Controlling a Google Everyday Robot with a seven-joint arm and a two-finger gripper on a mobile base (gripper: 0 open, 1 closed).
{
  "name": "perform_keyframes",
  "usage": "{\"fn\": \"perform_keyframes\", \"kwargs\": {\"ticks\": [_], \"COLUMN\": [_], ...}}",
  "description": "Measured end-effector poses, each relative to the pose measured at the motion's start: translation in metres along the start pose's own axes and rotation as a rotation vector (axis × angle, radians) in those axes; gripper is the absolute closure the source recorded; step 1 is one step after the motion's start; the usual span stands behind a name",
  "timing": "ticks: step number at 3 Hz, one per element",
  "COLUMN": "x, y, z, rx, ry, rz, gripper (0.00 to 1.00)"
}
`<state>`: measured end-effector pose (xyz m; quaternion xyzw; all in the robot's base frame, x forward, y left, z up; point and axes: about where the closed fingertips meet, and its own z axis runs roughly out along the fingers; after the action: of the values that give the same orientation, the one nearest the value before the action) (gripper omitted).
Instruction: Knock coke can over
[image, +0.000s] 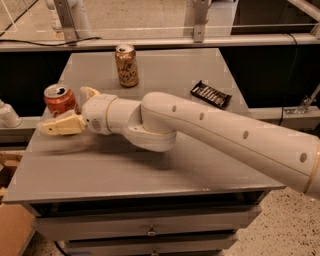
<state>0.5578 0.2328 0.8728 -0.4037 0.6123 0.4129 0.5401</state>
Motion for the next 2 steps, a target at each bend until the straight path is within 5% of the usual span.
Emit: {"fn": "perform_keyframes", "kwargs": {"ticks": [2], "x": [-0.0046], "y": [0.0041], "z": [0.009], "rx": [0.011], "ry": [-0.013], "rz": [0.023], "gripper": [0.64]}}
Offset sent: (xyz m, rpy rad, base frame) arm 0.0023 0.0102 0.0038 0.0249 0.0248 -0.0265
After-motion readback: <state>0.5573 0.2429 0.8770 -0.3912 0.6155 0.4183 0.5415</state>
